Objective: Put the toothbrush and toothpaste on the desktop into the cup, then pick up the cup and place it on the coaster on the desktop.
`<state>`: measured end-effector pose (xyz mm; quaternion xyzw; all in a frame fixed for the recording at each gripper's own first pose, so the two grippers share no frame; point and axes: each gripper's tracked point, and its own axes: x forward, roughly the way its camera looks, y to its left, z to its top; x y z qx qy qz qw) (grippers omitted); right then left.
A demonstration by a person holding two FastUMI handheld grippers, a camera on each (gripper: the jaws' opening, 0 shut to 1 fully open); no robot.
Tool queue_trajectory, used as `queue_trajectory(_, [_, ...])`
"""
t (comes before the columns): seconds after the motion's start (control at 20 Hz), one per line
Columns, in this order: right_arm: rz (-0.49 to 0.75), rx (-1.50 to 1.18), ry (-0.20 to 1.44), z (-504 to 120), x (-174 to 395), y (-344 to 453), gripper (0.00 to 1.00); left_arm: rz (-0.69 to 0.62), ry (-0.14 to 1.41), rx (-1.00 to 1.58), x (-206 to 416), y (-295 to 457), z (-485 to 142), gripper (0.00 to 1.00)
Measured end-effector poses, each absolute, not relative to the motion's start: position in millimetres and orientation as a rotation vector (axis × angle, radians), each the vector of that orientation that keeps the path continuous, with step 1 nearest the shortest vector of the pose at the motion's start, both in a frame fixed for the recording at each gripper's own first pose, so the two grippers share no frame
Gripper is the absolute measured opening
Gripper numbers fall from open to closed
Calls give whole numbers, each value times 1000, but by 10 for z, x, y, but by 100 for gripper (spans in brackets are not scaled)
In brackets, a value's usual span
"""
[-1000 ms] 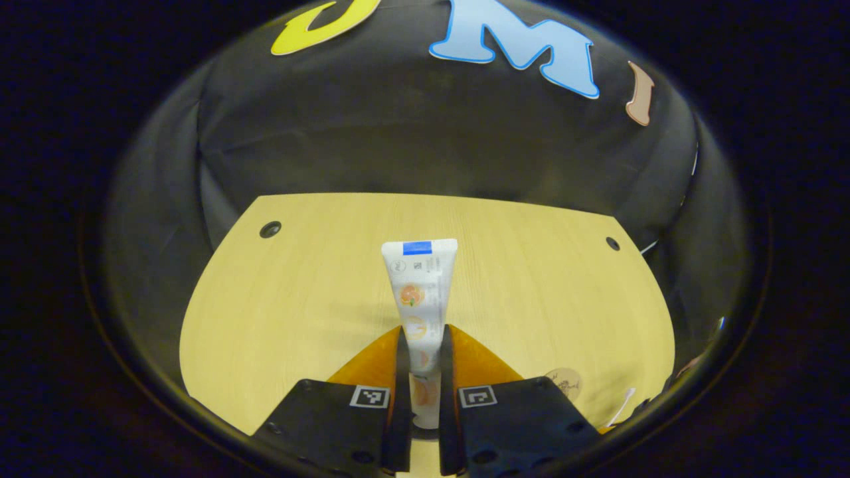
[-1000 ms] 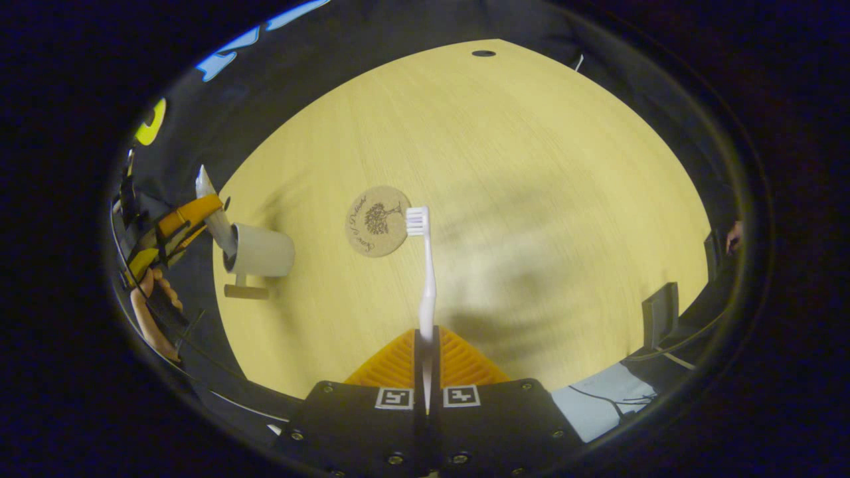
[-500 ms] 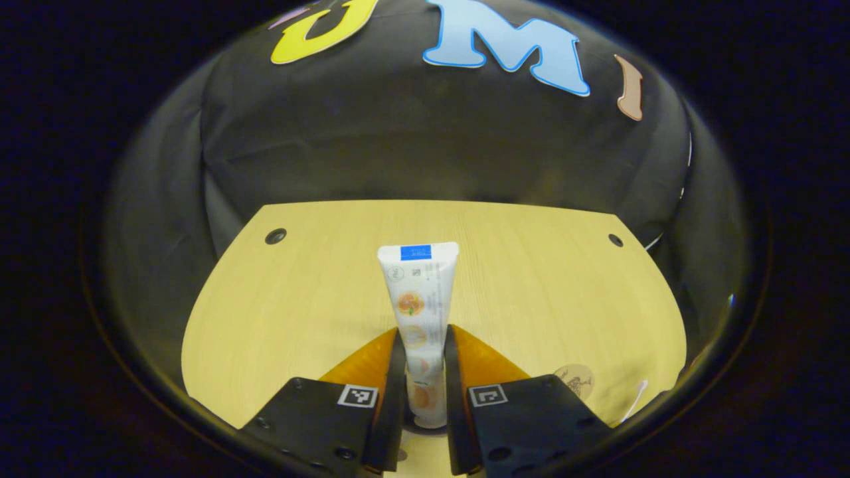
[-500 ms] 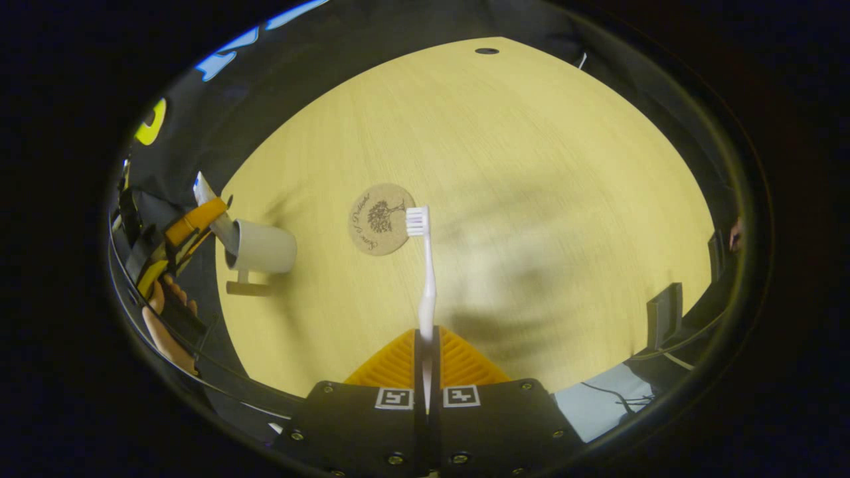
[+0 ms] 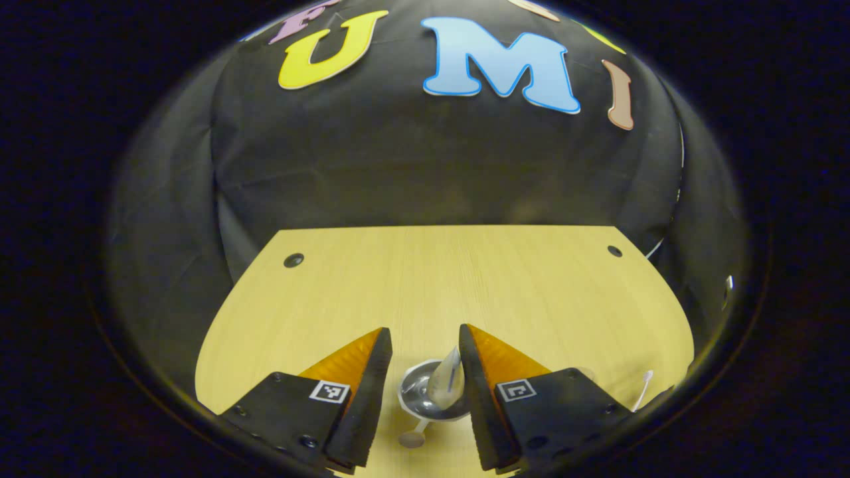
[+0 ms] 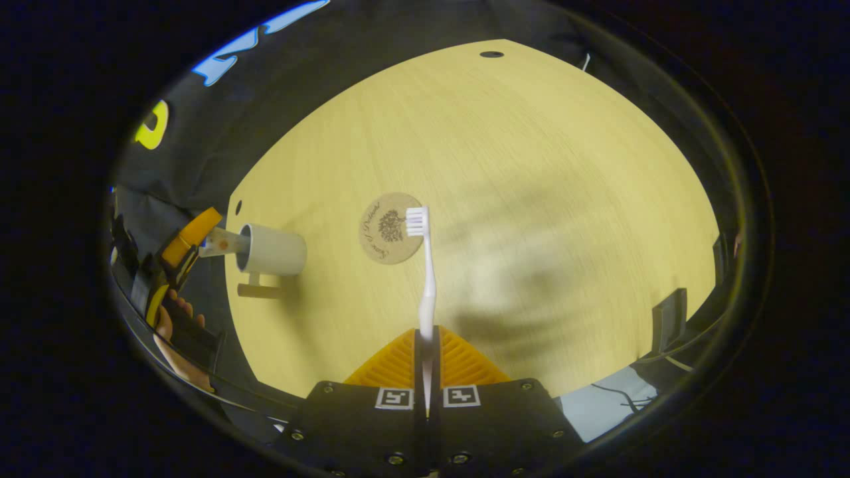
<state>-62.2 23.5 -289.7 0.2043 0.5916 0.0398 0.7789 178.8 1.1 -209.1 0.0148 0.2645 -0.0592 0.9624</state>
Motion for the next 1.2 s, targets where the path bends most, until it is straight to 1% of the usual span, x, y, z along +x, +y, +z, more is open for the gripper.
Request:
queue_trajectory(0.05, [98,439,1265,-2854,-558,273,2,-123,521,31,1738,17,-2024,66])
queue_trajectory(0.15, [127,429,1231,-2773,-401,399,2,-118,486,27,1638,41,-1875,67])
queue_trajectory(0.3, [175,378,1179,-2598,-118,594,2,-102,441,7,1475,188,-1640,65])
queue_trajectory(0.5, [275,320,1097,-2258,258,1034,2,-27,413,-21,1157,586,-1415,64])
queue_trajectory(0.6, [326,311,1064,-2143,426,1306,2,16,427,-38,985,801,-1419,67])
queue_trajectory(0.7, [367,309,1051,-2081,544,1546,2,53,451,-67,800,980,-1440,67])
queue_trajectory(0.75, [382,310,1048,-2059,596,1655,2,79,456,-78,710,1085,-1451,64])
queue_trajectory(0.8, [391,312,1048,-2050,639,1759,2,104,461,-86,616,1185,-1469,63])
queue_trajectory(0.9, [401,314,1047,-2091,770,1992,2,154,468,-101,406,1411,-1471,66])
queue_trajectory(1.0, [403,329,1034,-2098,913,2170,2,192,479,-126,211,1623,-1476,65])
queue_trajectory(1.05, [400,335,1020,-2089,998,2229,2,212,482,-132,132,1719,-1483,64])
queue_trajectory(1.2, [364,348,984,-2109,1181,2317,2,271,495,-137,-121,1936,-1519,67])
